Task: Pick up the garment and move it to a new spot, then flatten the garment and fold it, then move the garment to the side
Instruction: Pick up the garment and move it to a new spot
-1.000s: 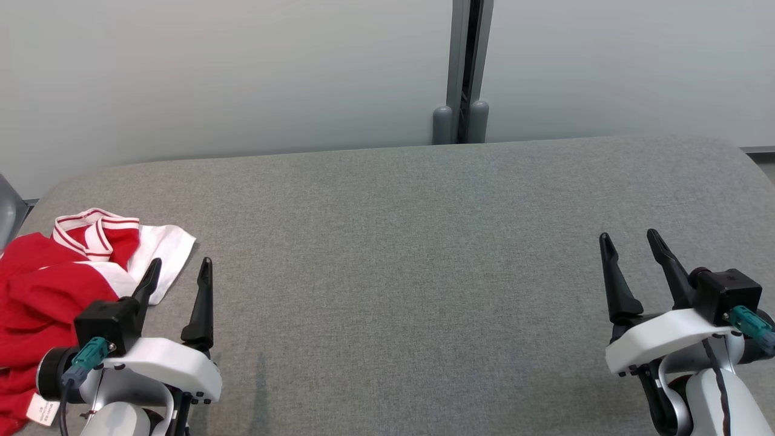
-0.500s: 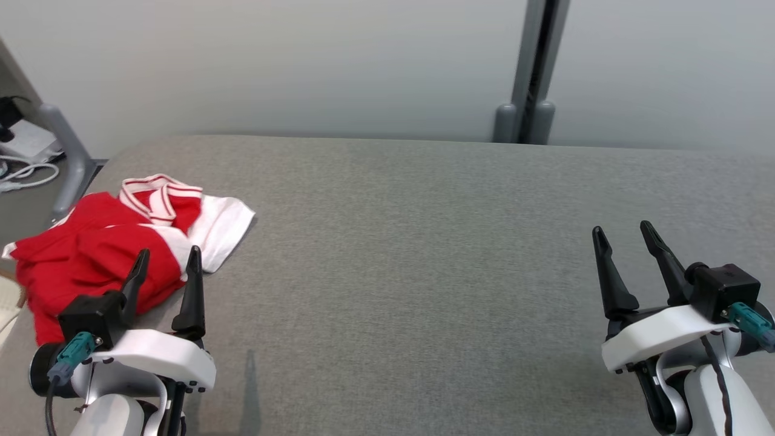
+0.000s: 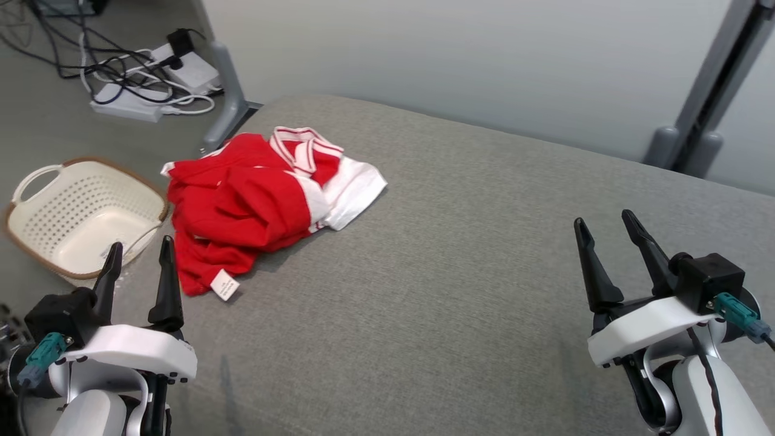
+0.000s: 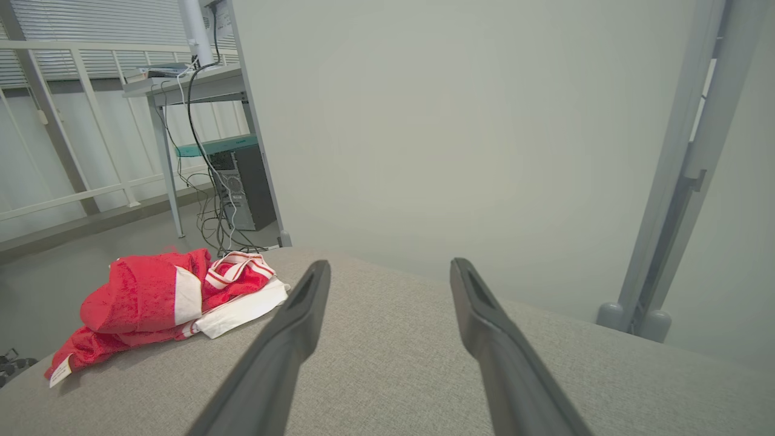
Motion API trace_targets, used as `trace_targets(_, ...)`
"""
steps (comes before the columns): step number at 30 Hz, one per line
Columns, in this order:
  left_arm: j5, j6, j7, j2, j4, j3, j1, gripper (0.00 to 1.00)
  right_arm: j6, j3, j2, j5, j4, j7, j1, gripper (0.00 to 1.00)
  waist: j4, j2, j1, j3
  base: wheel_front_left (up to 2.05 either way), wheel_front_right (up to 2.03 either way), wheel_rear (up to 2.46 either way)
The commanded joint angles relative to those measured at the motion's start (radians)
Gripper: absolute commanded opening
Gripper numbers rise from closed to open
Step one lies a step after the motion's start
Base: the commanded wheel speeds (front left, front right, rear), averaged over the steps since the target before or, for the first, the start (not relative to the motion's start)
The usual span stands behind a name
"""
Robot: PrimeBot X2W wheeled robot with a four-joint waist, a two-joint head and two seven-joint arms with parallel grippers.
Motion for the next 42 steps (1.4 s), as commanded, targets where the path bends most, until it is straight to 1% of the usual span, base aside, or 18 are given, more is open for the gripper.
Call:
trace_targets(1, -0.007, 0.003, -0.007, 0.003, -0.002, 0.005, -0.002, 1.00, 0.002, 0.005, -0.007, 0.004, -0.003, 0.003, -0.011, 1.00, 0.068, 0.0000, 0.0000, 0.005, 0.00, 0.00, 0.00)
trace_targets(5, -0.012, 0.009, -0.012, 0.007, -0.005, 0.013, 0.008, 1.00, 0.002, 0.021, -0.007, 0.008, 0.000, 0.003, -0.015, 1.00, 0.102, 0.0000, 0.0000, 0.005, 0.00, 0.00, 0.00)
trace_targets(8, -0.015, 0.011, -0.013, 0.011, -0.011, 0.015, 0.012, 1.00, 0.002, 0.028, -0.005, 0.009, 0.005, 0.002, -0.019, 1.00, 0.112, 0.0000, 0.0000, 0.006, 0.00, 0.00, 0.00)
trace_targets(21, -0.018, 0.024, -0.009, 0.021, -0.033, 0.013, 0.006, 1.00, 0.002, 0.034, -0.005, 0.017, 0.023, -0.013, -0.035, 1.00, 0.116, 0.0000, 0.0000, 0.015, 0.00, 0.00, 0.00)
trace_targets(28, -0.019, 0.023, -0.001, 0.023, -0.046, 0.008, -0.005, 1.00, 0.002, 0.035, -0.007, 0.018, 0.026, -0.017, -0.034, 1.00, 0.115, 0.0000, 0.0000, 0.017, 0.00, 0.00, 0.00)
trace_targets(30, -0.024, 0.016, 0.004, 0.022, -0.054, 0.006, -0.020, 1.00, 0.002, 0.035, -0.008, 0.016, 0.021, -0.015, -0.035, 1.00, 0.114, 0.0000, 0.0000, 0.022, 0.00, 0.00, 0.00)
trace_targets(36, -0.038, -0.005, 0.040, 0.023, -0.063, -0.008, -0.103, 1.00, 0.002, 0.048, -0.012, 0.004, 0.005, 0.006, -0.054, 1.00, 0.077, 0.0000, 0.0000, 0.066, 0.00, 0.00, 0.00)
trace_targets(42, -0.078, -0.033, 0.083, 0.017, -0.011, -0.005, -0.221, 1.00, 0.002, 0.072, -0.018, -0.005, -0.016, 0.028, -0.089, 1.00, -0.010, 0.0000, 0.0000, 0.144, 0.00, 0.00, 0.00)
